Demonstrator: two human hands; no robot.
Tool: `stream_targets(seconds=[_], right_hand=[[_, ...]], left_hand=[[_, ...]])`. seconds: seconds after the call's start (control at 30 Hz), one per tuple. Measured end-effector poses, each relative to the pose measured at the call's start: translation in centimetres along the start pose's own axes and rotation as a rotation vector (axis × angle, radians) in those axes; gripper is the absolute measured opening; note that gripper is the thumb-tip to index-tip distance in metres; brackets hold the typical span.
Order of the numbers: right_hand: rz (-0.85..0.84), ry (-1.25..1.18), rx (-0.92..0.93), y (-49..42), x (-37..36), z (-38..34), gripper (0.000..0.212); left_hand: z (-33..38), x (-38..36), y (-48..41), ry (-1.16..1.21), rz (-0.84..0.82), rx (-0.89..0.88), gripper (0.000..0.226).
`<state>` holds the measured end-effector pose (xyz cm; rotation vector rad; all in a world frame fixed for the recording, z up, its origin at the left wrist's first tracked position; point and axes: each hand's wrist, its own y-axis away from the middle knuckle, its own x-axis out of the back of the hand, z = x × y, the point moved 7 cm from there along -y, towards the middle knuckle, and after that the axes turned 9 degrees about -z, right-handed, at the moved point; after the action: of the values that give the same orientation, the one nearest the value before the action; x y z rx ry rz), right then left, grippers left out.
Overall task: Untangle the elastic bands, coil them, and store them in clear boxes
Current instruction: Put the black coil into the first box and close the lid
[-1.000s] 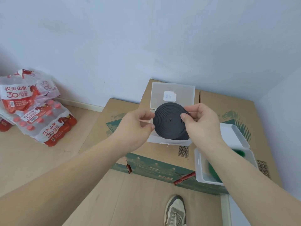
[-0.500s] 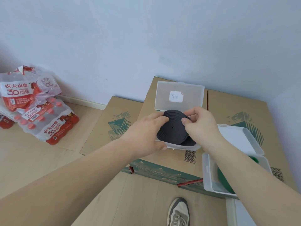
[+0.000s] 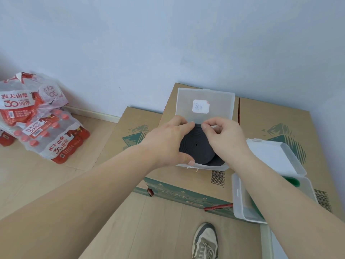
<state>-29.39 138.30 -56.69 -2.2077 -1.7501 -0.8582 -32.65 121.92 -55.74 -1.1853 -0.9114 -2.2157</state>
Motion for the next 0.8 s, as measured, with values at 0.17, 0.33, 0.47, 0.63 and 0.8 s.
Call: stream_targets(seconds=[0.17, 0.33, 0.47, 0.63, 0.8], right_hand=[[-0.008, 0.084, -0.026, -0.2, -0.5, 0.3, 0.013], [-0.026, 0.150, -0.061, -0.3, -0.9, 0.2, 0.017], [-0.031, 0.251, -0.091, -0.3, -1.2, -0.1, 0.020], [-0.006, 0.266, -0.069, 0.6, -1.4, 0.0, 0.020], [0.054, 0.381, -0.002, 1.3, -2.0, -0.2, 0.027]], left_hand=[[0.0, 0.1, -0.5, -0.016, -0.027, 0.009, 0.101], [-0.1, 0.3, -0.8, -0.035, -0.042, 0.007, 0.100], [0.1, 0.6, -1.4, -0.148, -0.069, 0.008, 0.101], [-0.2, 0.4, -1.8, -0.187, -0.108, 0.016, 0.101], [0.0, 0.1, -1.4, -0.189, -0.124, -0.021, 0.091]])
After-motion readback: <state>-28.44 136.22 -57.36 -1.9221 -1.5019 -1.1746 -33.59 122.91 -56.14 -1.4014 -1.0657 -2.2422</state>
